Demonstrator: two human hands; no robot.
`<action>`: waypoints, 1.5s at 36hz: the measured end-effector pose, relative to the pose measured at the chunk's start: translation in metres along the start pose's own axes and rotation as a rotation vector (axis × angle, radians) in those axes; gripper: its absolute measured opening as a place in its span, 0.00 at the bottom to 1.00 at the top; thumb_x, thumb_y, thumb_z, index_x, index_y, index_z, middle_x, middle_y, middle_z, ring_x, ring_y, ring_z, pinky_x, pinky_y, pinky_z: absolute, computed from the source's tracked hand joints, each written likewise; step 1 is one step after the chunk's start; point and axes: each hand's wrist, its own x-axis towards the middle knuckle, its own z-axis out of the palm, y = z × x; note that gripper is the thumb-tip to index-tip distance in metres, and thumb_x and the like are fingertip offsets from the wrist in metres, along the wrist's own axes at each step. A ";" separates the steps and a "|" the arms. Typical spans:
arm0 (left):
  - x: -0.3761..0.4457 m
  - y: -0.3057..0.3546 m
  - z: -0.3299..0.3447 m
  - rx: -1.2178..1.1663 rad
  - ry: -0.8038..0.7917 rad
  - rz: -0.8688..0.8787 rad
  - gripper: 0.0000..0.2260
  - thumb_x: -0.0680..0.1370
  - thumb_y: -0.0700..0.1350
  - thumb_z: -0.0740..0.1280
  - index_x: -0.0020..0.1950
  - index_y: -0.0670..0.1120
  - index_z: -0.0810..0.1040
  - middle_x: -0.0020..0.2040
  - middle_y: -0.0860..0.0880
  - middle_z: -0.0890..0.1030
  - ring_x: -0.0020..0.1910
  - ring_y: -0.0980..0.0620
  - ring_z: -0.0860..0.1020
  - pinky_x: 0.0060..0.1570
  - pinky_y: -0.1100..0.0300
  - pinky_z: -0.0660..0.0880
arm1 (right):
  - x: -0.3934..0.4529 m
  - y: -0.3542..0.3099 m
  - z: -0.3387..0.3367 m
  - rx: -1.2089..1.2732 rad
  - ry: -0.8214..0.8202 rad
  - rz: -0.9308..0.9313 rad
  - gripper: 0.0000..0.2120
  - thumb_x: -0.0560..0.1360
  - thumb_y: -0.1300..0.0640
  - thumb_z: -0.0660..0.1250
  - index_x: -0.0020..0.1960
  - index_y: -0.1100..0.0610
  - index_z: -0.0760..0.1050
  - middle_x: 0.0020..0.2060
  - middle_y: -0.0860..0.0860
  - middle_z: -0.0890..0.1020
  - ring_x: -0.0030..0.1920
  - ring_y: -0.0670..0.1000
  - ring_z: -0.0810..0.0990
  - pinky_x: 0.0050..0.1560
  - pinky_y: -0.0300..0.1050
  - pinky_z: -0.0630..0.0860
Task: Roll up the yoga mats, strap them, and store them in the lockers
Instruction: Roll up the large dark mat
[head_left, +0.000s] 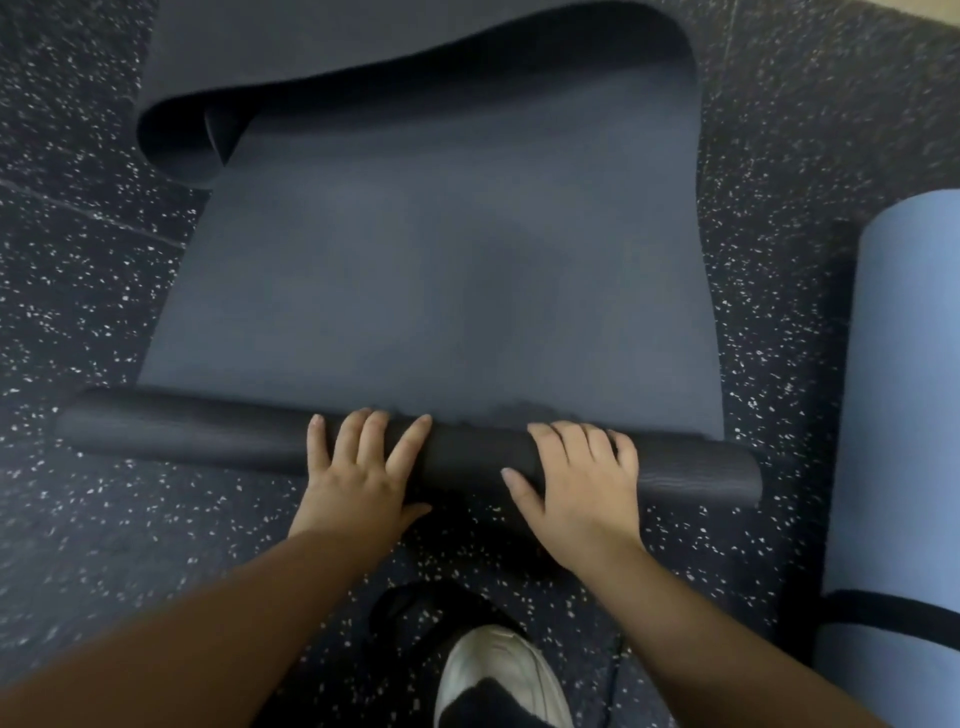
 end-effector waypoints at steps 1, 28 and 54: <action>0.000 0.000 -0.001 0.008 -0.016 0.001 0.49 0.56 0.60 0.80 0.71 0.47 0.65 0.58 0.36 0.73 0.61 0.38 0.68 0.63 0.33 0.53 | -0.001 0.000 0.000 0.008 0.013 0.001 0.26 0.76 0.38 0.54 0.60 0.56 0.78 0.52 0.52 0.81 0.53 0.57 0.78 0.61 0.57 0.65; 0.023 -0.005 -0.004 -0.036 0.150 0.049 0.36 0.67 0.49 0.77 0.70 0.45 0.64 0.65 0.38 0.73 0.69 0.40 0.64 0.66 0.32 0.59 | 0.029 0.003 0.012 -0.097 -0.053 -0.053 0.43 0.66 0.35 0.71 0.73 0.58 0.65 0.64 0.55 0.74 0.66 0.57 0.68 0.71 0.61 0.52; 0.076 -0.024 -0.037 0.125 -0.088 0.143 0.34 0.76 0.58 0.67 0.78 0.54 0.57 0.64 0.43 0.70 0.58 0.42 0.71 0.59 0.46 0.67 | 0.059 0.022 -0.013 -0.134 -0.136 -0.103 0.29 0.73 0.44 0.71 0.68 0.57 0.72 0.57 0.53 0.80 0.58 0.57 0.78 0.62 0.57 0.69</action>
